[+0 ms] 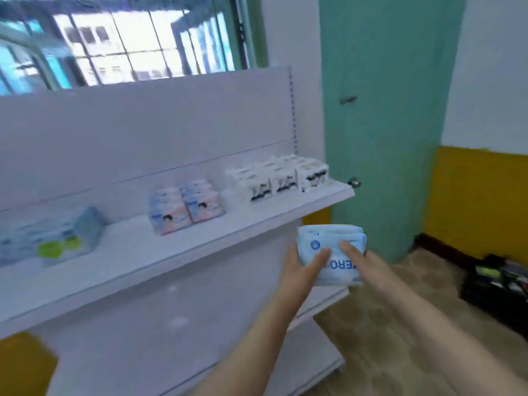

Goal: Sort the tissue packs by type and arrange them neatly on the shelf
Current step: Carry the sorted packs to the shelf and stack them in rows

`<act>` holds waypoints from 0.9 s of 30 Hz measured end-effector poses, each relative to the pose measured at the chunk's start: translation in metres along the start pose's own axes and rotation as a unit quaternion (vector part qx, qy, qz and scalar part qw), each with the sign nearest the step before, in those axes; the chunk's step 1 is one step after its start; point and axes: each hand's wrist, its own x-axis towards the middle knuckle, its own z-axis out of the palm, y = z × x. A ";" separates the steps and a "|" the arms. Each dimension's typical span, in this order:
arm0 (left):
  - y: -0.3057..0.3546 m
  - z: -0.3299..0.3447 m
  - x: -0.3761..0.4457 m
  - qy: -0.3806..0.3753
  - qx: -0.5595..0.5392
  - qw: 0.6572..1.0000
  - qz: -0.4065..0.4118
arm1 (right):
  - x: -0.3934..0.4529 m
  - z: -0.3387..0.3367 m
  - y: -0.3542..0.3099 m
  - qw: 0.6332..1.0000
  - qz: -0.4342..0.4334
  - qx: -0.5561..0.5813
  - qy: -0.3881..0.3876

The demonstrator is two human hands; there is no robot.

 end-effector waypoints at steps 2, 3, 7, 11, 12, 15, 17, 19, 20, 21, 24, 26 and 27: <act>0.009 -0.063 -0.027 0.056 0.001 0.998 0.007 | -0.013 0.059 -0.019 0.998 -0.020 0.001 -0.065; 0.012 -0.097 -0.038 0.087 0.002 0.996 0.008 | -0.019 0.090 -0.029 0.996 -0.034 0.001 -0.088; 0.026 -0.223 -0.082 0.177 0.007 0.984 0.030 | -0.040 0.211 -0.063 0.977 -0.070 -0.016 -0.202; 0.034 -0.343 -0.123 0.244 0.043 0.968 0.045 | -0.053 0.331 -0.079 0.958 -0.101 -0.036 -0.267; 0.038 -0.373 -0.132 0.243 0.055 0.968 0.041 | -0.055 0.360 -0.082 0.954 -0.108 -0.036 -0.277; 0.044 -0.461 -0.158 0.238 0.109 0.965 0.031 | -0.062 0.446 -0.091 0.938 -0.141 -0.026 -0.315; 0.046 -0.512 -0.174 0.252 0.136 0.958 0.020 | -0.068 0.497 -0.095 0.932 -0.154 -0.022 -0.327; 0.046 -0.554 -0.188 0.268 0.152 0.951 0.017 | -0.072 0.543 -0.093 0.927 -0.162 -0.022 -0.338; 0.047 -0.574 -0.192 0.278 0.160 0.947 0.016 | -0.073 0.564 -0.093 0.924 -0.166 -0.027 -0.343; 0.048 -0.593 -0.195 0.288 0.167 0.943 0.014 | -0.073 0.582 -0.095 0.921 -0.173 -0.036 -0.348; 0.044 -0.642 -0.190 0.300 0.165 0.939 0.009 | -0.063 0.625 -0.107 0.911 -0.186 -0.046 -0.365; 0.037 -0.669 -0.181 0.310 0.157 0.938 -0.006 | -0.046 0.643 -0.114 0.911 -0.210 -0.069 -0.347; 0.032 -0.682 -0.174 0.315 0.158 0.936 -0.013 | -0.034 0.650 -0.115 0.912 -0.234 -0.095 -0.322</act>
